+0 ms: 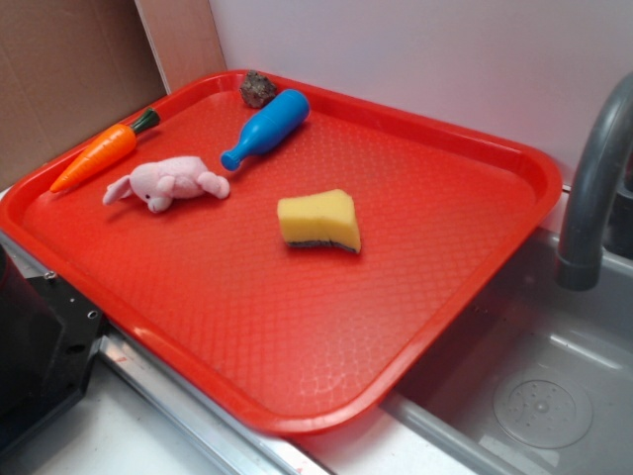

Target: Grab the green sponge.

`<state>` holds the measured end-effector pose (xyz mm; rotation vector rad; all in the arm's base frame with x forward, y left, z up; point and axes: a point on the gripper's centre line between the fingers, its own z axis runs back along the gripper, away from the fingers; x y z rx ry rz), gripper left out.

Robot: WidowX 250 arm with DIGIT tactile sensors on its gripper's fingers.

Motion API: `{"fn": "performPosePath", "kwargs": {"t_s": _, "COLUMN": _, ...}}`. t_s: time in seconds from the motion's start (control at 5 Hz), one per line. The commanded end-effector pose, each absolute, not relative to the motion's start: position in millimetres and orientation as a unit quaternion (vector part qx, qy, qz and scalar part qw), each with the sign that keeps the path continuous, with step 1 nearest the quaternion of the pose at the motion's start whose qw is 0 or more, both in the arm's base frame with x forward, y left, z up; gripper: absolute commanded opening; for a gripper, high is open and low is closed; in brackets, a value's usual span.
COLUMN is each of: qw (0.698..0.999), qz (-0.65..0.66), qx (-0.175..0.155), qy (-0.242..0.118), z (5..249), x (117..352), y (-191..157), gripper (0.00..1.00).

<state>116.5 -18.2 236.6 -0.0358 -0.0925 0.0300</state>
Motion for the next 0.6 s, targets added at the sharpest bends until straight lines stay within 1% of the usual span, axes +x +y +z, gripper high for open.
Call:
{"fn": "performPosePath", "kwargs": {"t_s": 0.0, "qw": 0.999, "qz": 0.015, "qx": -0.018, "qy": -0.046, "z": 237, "x": 116, "y": -18, "gripper": 1.00}}
{"fn": "performPosePath", "kwargs": {"t_s": 0.2, "qw": 0.992, "qz": -0.109, "qx": -0.038, "qy": -0.054, "z": 187, "x": 160, "y": -68, "gripper": 1.00}}
{"fn": "performPosePath", "kwargs": {"t_s": 0.4, "qw": 0.970, "qz": -0.212, "qx": -0.076, "qy": -0.094, "z": 168, "x": 184, "y": -105, "gripper": 1.00}}
